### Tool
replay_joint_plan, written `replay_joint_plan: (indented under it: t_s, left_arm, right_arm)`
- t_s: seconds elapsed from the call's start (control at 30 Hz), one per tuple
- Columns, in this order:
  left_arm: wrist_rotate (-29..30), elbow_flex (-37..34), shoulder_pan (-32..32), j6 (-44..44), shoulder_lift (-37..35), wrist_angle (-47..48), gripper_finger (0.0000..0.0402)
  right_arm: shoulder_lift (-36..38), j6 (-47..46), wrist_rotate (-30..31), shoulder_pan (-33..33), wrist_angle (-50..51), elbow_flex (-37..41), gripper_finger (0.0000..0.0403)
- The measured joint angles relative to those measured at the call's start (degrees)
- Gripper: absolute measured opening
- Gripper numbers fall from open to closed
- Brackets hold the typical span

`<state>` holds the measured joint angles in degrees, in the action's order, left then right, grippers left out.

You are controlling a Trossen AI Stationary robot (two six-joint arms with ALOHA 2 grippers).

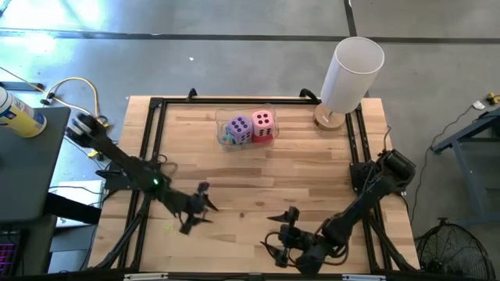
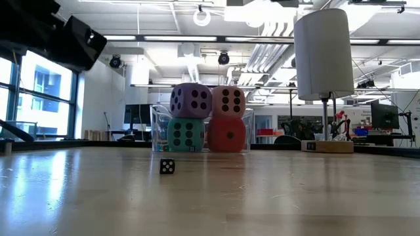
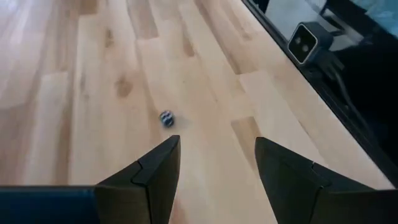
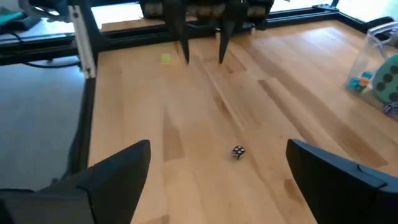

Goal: Pick & Place Dice
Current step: Put the small black dice into the transparent bin

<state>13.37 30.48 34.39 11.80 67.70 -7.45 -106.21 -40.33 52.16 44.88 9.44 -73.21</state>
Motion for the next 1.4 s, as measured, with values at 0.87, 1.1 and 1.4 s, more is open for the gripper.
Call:
replay_joint_plan:
  t_s: [0.87,1.1,1.4]
  left_arm:
    - [14.4,0.6,-3.1,2.2,45.6,-56.1,0.0202]
    - [11.2,4.2,-3.3,2.4,46.8,-50.1,0.0202]
    - [13.3,7.1,-3.4,5.6,46.5,-41.3,0.0202]
  right_arm:
    - [0.0,-3.4,-4.6,2.8,-1.4,0.0,0.0366]
    - [0.0,-3.0,-4.2,2.4,-0.9,0.0,0.0366]
    - [0.0,-2.9,-4.3,1.1,-0.7,0.0,0.0366]
